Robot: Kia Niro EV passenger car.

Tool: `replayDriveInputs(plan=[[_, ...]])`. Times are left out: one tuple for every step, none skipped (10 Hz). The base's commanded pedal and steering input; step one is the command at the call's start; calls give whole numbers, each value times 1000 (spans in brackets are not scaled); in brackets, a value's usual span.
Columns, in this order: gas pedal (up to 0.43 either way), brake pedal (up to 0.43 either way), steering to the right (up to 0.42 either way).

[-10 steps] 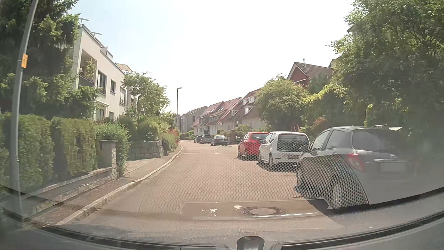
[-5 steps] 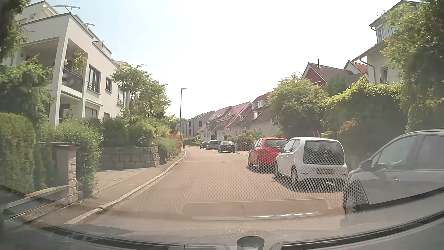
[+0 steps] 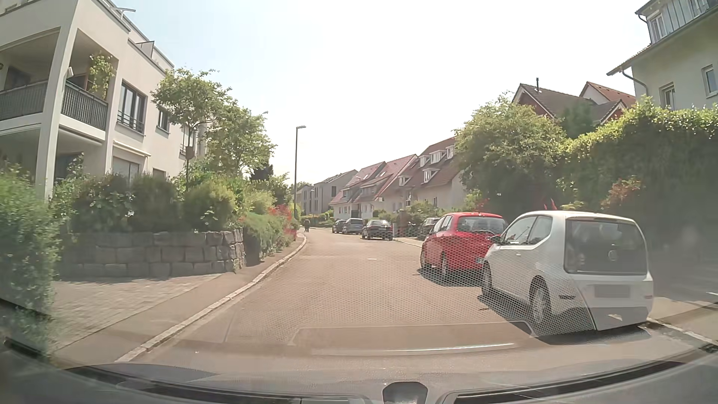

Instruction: Follow the waypoints while adhering to traffic rules and regulations

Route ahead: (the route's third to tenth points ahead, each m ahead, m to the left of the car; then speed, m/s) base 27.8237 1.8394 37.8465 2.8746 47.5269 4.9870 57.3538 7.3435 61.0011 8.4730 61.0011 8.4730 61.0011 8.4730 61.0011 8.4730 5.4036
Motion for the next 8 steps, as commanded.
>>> replayDriveInputs(plan=[[47,0,-35],[47,0,-30],[47,0,-20],[47,0,-14],[47,0,-14],[59,0,-12],[59,0,-4],[59,0,1]])
